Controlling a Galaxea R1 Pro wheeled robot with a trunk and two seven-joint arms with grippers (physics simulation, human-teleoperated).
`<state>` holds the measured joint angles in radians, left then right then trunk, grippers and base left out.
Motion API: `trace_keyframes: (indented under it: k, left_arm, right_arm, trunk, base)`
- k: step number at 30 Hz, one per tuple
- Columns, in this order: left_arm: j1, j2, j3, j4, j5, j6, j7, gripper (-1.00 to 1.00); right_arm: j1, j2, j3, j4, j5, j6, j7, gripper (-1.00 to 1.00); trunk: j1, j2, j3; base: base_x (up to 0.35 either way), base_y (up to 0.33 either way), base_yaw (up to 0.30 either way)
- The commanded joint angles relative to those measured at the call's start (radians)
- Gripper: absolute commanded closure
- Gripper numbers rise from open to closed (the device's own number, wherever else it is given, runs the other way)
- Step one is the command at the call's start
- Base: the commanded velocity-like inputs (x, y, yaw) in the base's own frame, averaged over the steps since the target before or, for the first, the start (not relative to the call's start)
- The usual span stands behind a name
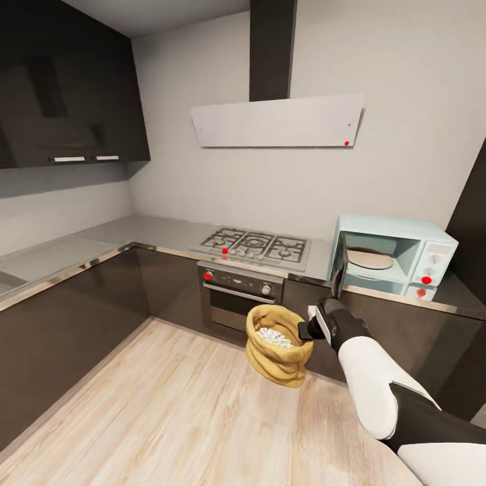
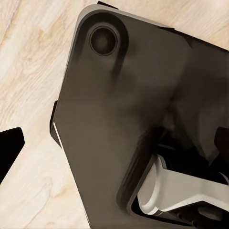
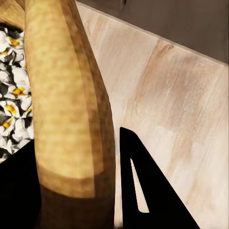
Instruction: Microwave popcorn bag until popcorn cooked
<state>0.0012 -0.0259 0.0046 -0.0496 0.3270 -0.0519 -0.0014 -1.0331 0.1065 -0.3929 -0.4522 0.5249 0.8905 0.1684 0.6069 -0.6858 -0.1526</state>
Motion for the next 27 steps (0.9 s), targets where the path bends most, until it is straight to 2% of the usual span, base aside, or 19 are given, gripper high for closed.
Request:
trace_keyframes:
  k: [1, 9, 15, 17, 22, 24, 27]
  left_arm:
    - [0.000, 0.000, 0.000, -0.001, 0.004, -0.002, 0.000, -1.00]
    - [0.000, -0.001, 0.005, -0.001, 0.004, -0.002, 0.000, -1.00]
    - [0.000, 0.000, 0.002, -0.001, 0.005, -0.002, 0.000, -1.00]
    - [0.000, 0.000, 0.002, -0.001, 0.006, -0.002, 0.000, -1.00]
    - [0.000, 0.000, 0.002, -0.001, 0.006, -0.002, 0.000, -1.00]
    - [0.000, 0.000, 0.001, -0.001, 0.006, -0.002, 0.000, -1.00]
    - [0.000, 0.000, 0.001, -0.001, 0.006, -0.002, 0.000, -1.00]
  right_arm:
    - [-0.001, -0.002, -0.007, -0.002, 0.009, 0.005, 0.008, 1.00]
    - [-0.001, -0.002, -0.007, -0.002, 0.008, 0.005, 0.007, 1.00]
    - [0.000, -0.003, -0.007, -0.004, 0.010, 0.004, 0.001, 1.00]
    - [0.000, -0.004, -0.007, -0.006, 0.010, 0.005, -0.031, 1.00]
    - [0.000, -0.031, -0.009, -0.013, 0.008, 0.045, -0.049, 1.00]
    - [-0.001, -0.038, -0.032, -0.014, 0.007, 0.051, -0.051, 1.00]
    - [-0.001, -0.039, -0.095, -0.017, 0.007, 0.060, -0.073, 1.00]
  trunk:
    - [0.000, -0.001, -0.001]
    - [0.000, -0.001, -0.001]
    - [0.000, -0.001, -0.001]
    - [0.000, -0.001, -0.001]
    - [0.000, -0.001, -0.001]
    - [0.000, -0.001, -0.001]
    - [0.000, -0.001, -0.001]
  base:
    - [0.000, 0.000, 0.000]
    - [-0.275, 0.000, -0.012]
    - [-0.097, 0.000, -0.250]
    - [-0.002, 0.000, -0.287]
    - [0.000, 0.000, -0.287]
    - [0.000, 0.000, -0.287]
    - [0.000, 0.000, -0.287]
